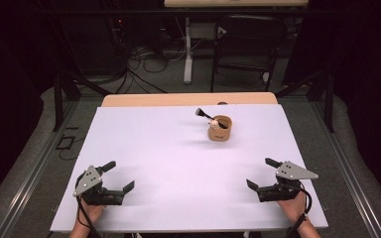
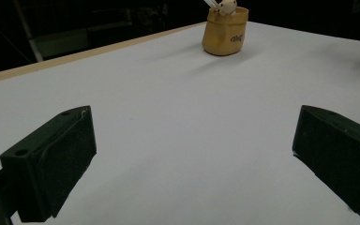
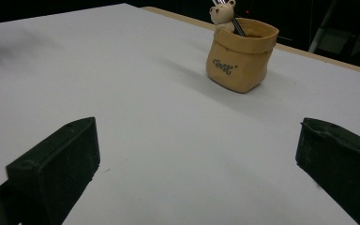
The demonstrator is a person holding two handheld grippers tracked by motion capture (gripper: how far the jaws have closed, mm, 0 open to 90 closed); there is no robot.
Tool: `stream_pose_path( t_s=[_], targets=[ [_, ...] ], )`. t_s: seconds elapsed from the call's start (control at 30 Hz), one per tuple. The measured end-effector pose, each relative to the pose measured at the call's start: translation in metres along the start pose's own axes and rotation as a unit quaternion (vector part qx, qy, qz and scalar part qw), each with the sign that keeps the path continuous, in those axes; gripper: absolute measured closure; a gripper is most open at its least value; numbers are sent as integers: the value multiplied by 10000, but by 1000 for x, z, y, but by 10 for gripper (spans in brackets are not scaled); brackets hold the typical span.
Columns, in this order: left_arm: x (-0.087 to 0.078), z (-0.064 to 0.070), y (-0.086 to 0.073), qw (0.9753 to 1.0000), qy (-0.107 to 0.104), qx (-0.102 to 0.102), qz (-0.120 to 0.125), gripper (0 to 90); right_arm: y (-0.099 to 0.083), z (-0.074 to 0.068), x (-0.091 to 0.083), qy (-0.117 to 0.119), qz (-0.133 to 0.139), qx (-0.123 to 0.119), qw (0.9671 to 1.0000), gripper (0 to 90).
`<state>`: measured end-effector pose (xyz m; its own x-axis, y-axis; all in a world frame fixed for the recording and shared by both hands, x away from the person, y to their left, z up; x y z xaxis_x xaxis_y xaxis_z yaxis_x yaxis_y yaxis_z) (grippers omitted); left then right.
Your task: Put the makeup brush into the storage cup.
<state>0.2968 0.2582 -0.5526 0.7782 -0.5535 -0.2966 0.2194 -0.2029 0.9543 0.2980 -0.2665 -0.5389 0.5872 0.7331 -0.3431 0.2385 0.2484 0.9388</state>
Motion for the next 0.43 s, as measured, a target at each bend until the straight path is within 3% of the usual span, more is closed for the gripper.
stream_pose_path(
  t_s=[0.3,0.43],
  targets=[
    [-1,0,-1,9999,-3,68,-89,0,-2,-1,4,154,-47,-52,9999,0],
    [1,1,-2,9999,5,87,-118,0,-2,0,3,116,-105,-86,9998,0]
  ],
)
Point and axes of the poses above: each handheld gripper's, and its own axes: x roughly forward along the jaws, y roughly out of its top, z roughly to its right, the point moved 2 cm from there along x, roughly forward along the jaws, and after that the axes turned 9 degrees about y, right-handed, at the moved point
